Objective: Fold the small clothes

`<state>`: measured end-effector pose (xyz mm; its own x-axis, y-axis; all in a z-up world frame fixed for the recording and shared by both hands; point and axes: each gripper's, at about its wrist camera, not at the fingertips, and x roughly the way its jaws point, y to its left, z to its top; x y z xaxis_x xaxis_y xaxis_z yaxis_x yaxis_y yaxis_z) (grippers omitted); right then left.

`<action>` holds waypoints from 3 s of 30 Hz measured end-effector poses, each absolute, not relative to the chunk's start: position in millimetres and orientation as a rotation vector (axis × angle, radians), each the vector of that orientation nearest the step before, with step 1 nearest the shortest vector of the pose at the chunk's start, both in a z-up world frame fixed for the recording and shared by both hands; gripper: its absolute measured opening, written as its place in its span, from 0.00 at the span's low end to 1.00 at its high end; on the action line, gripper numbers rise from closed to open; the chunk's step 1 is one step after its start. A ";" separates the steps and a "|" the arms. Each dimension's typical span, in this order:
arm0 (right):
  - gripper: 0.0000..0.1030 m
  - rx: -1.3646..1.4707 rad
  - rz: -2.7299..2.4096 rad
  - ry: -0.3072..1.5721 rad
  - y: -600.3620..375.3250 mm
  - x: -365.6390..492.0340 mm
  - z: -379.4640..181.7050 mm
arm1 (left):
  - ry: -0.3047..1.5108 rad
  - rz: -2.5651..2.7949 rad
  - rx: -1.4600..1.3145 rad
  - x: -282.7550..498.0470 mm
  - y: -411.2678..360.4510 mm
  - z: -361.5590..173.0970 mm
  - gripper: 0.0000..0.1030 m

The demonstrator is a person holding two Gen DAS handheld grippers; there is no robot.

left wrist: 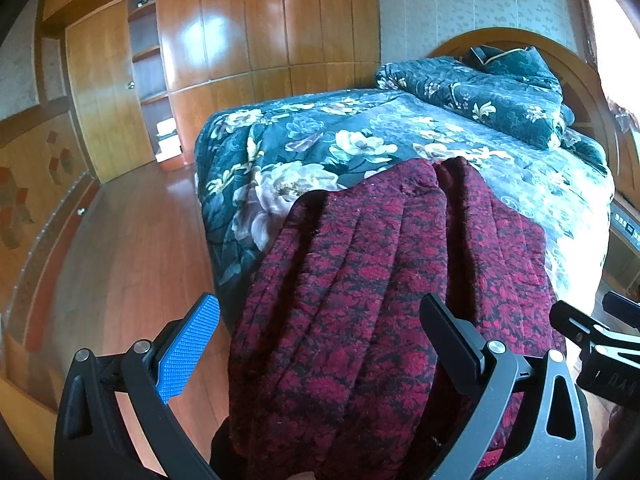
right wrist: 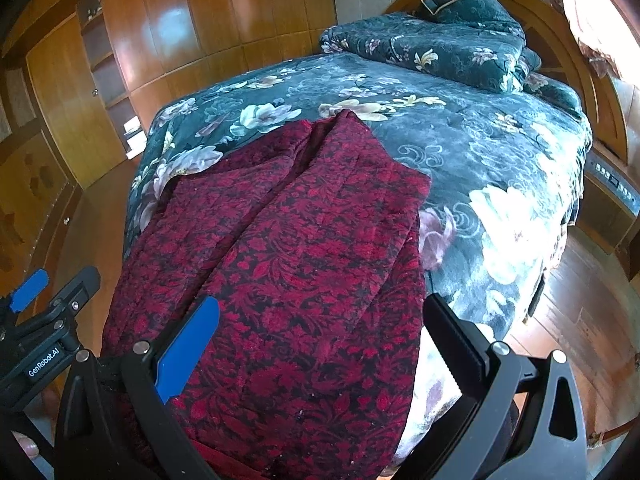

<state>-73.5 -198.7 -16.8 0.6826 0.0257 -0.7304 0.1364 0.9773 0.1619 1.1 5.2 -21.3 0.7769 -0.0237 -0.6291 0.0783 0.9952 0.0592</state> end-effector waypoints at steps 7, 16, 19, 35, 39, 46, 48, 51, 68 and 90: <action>0.98 0.330 -0.014 0.874 -225.2 -76.9 -28.6 | 0.751 -0.126 0.079 9.7 9.8 -31.4 0.96; 0.69 0.544 0.093 1.023 -249.8 -72.9 -62.5 | 0.851 -0.361 0.157 0.5 6.6 -58.1 0.76; 0.65 0.632 0.208 1.082 -240.8 -64.6 -74.2 | 0.869 -0.361 0.217 -0.2 1.3 -68.1 0.70; 0.09 0.628 0.199 0.737 -342.8 -41.7 36.1 | 0.867 -0.474 0.023 18.1 36.8 -39.2 0.07; 0.09 0.711 0.033 0.645 -417.1 -14.0 51.8 | 0.800 -0.375 -0.092 53.7 73.1 -7.3 0.04; 0.09 0.800 -0.212 0.644 -510.9 39.4 38.4 | 0.731 -0.084 -0.159 161.5 149.1 38.8 0.00; 0.10 0.818 -0.282 0.662 -533.4 52.5 32.7 | 0.736 0.018 -0.137 198.0 166.9 45.3 0.00; 0.28 0.806 -0.354 0.697 -550.7 71.2 22.6 | 0.748 0.178 -0.077 241.7 185.9 45.7 0.00; 0.83 0.648 0.016 1.058 -398.2 -17.7 -59.2 | 0.945 -0.107 -0.189 170.2 177.3 -51.8 0.67; 0.15 0.476 0.383 1.081 -298.3 -123.0 -22.0 | 1.023 -0.403 -0.490 29.2 147.4 -93.3 0.05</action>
